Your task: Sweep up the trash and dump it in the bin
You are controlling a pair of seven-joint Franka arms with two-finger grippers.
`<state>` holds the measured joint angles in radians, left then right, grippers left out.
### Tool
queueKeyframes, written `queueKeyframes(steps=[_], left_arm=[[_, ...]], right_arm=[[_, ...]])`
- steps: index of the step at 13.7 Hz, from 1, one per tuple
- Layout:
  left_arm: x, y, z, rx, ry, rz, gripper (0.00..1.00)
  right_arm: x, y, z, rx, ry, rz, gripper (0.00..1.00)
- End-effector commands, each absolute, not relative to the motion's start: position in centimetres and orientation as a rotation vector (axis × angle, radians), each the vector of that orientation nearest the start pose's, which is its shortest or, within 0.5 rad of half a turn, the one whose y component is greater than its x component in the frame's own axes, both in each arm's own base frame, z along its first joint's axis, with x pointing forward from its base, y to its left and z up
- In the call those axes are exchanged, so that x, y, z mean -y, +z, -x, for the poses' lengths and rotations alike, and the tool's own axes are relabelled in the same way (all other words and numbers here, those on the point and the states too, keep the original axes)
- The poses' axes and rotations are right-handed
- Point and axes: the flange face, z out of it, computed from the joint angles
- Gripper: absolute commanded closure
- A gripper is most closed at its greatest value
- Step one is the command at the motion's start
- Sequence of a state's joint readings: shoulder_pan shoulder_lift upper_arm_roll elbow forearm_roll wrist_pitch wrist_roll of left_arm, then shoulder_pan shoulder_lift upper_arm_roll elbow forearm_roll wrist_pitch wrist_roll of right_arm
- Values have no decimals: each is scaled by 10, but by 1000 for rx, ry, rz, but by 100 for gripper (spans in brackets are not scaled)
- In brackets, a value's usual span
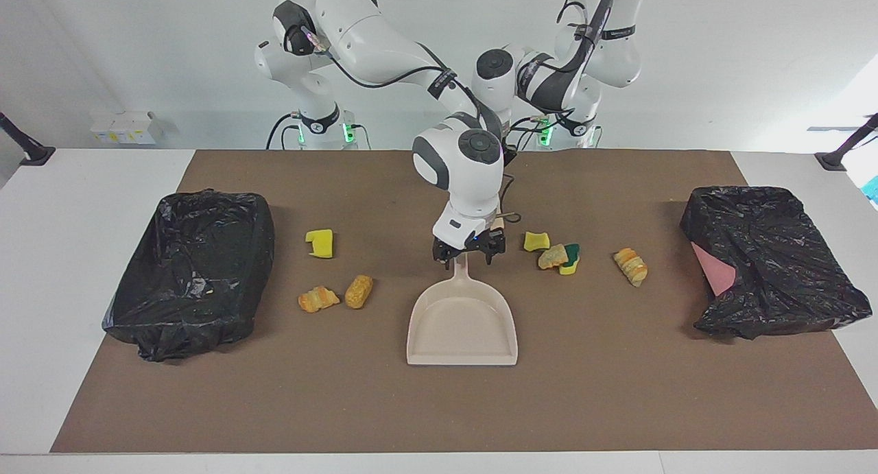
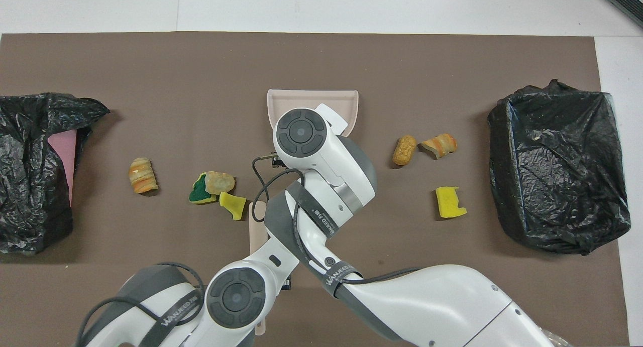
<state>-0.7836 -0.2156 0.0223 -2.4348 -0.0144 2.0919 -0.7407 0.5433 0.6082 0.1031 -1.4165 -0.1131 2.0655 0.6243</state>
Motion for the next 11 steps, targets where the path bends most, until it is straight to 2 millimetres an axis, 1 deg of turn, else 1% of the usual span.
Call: queueKeyframes(steps=[1,2,3,4,5,6,7,9,10,11], left_arm=[[260,389,-318,24,156,3052,100],[246,398,-326,80,142,3059,100],[226,410,-337,167,126,3069,100],[212,417,-345,229,126,3068,100],[205,417,-350,262,131,3064,100],[197,416,-356,297,126,3062,100],[181,415,-366,370,120,3059,100],[157,414,-381,476,91,3061,100],[141,413,-391,541,70,3061,100],[123,410,-400,582,64,3058,100]], right_arm=[[-414,347,-581,25,-104,3153,9],[-413,348,-581,24,-103,3155,19],[-413,349,-581,26,-102,3157,39],[-413,348,-580,27,-94,3163,61],[-411,355,-580,62,-102,3167,99],[-408,368,-578,48,-105,3160,100],[-399,382,-577,33,-89,3174,100],[-392,394,-572,94,-58,3193,100],[-388,397,-570,132,-50,3197,100],[-384,404,-568,138,-39,3204,100]])
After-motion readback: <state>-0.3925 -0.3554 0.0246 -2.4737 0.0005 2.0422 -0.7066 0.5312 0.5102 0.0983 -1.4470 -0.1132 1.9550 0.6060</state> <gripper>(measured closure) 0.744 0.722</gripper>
